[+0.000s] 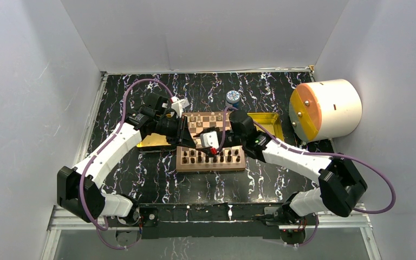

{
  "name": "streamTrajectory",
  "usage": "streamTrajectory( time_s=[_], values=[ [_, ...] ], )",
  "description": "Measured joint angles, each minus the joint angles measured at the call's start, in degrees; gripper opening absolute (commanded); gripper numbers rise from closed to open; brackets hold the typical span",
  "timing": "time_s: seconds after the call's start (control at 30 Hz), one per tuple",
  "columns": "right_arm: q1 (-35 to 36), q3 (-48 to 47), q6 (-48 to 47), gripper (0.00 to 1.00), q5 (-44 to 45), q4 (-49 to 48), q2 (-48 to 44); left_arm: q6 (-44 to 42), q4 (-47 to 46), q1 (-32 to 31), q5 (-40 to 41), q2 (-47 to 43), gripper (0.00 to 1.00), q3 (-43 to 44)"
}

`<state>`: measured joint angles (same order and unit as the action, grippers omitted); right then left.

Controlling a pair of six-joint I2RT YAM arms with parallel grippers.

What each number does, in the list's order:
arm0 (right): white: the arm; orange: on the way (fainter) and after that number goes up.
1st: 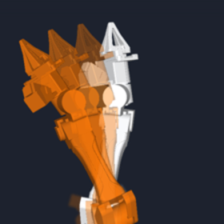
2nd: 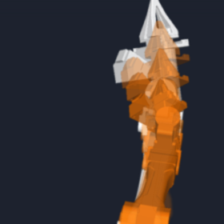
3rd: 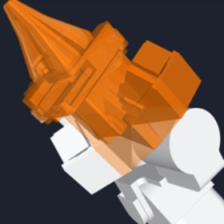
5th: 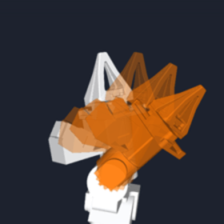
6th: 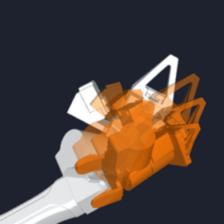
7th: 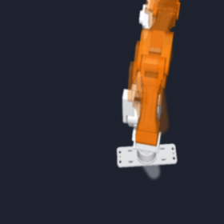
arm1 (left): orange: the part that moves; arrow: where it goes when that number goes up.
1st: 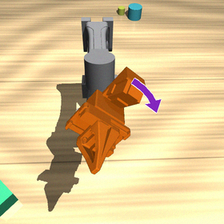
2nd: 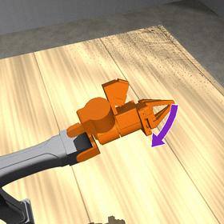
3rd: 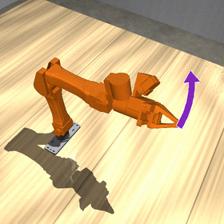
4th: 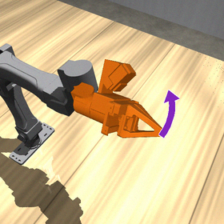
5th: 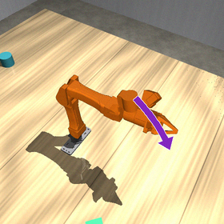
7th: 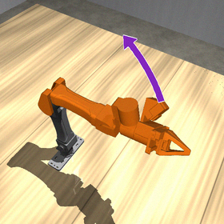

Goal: Set up the chess pieces on the board
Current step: Place the chess piece on the chessboard.

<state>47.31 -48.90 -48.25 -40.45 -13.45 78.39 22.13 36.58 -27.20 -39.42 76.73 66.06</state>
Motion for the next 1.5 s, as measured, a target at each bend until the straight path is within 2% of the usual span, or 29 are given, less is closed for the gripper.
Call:
streamTrajectory(
  time_s=[0.33, 0.57, 0.73, 1.17, 1.3, 1.5],
  values=[
    [2.21, -0.17, -5.88, 0.25, 1.86, 2.49, 0.09, -0.02, 1.75, -0.11, 0.13, 0.09, 0.07, 0.0],
    [2.71, 0.09, -5.35, 0.14, 3.87, 1.73, 0.09, 0.5, 2.97, -0.42, 2.05, 0.79, 0.11, 1.31],
    [2.71, 1.62, -0.87, 0.06, 5.92, -2.75, 0.02, 1.53, 3.02, -0.55, 4.46, 0.87, 0.14, 2.6],
    [3.89, 7.56, 16.96, 0.0, 10.56, -12.52, -0.42, 3.89, -1.68, -0.63, 8.48, 0.85, 0.23, 4.07],
    [3.98, 7.56, 21.2, 0.0, 12.41, -14.93, -0.39, 4.09, -2.43, -0.63, 9.25, 0.85, 0.31, 4.15],
    [3.98, 7.56, 27.71, 0.01, 17.64, -17.27, -0.39, 4.11, -2.71, -0.63, 12.26, 0.09, 0.33, 4.17]
  ],
)
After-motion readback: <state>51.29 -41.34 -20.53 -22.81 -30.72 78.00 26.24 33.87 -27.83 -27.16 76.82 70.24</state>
